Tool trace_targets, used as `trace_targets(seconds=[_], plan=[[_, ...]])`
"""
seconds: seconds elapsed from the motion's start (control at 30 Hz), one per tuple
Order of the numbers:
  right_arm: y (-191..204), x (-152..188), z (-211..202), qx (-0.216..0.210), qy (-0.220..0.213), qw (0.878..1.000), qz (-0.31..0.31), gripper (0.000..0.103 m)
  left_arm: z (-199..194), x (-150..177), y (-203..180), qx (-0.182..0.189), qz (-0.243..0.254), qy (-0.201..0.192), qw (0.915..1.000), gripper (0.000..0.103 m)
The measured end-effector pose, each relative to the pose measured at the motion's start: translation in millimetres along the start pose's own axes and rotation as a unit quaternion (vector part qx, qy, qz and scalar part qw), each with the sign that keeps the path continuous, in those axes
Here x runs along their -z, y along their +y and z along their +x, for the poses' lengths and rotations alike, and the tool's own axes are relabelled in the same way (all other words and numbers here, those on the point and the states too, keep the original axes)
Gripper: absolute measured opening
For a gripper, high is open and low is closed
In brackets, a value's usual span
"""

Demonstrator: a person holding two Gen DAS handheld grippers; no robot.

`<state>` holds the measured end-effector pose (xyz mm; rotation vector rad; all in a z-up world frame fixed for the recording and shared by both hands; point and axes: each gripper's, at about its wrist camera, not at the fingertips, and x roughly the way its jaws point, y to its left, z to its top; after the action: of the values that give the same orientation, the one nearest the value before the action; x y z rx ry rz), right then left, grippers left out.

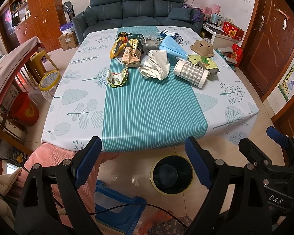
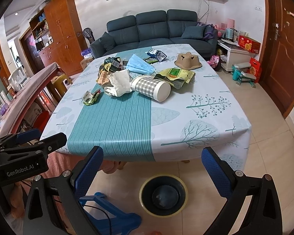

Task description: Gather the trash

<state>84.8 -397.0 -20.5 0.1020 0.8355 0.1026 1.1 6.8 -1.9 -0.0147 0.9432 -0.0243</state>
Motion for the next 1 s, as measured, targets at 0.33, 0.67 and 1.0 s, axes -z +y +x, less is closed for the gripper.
trace_targets(seconds=[0.33,0.67,1.0], plan=[[1.7,1.8,0.8,0.001,0.000,1.000,0.000,0.102,0.2,0.2,-0.3,0.000,0.000,0.000,1.0000,0.085],[3.5,6.8,5.6,0.002,0.004,1.000,-0.001,0.102,1.5,10.2,4.5,-0.002,-0.001,0.004,1.0000,0.085],[6.4,5.1,8.3,0.008,0.001,1.000,0.008,0.102,1.4,13.8,9.2,0.000,-0.001,0.008,1.0000,0.085]])
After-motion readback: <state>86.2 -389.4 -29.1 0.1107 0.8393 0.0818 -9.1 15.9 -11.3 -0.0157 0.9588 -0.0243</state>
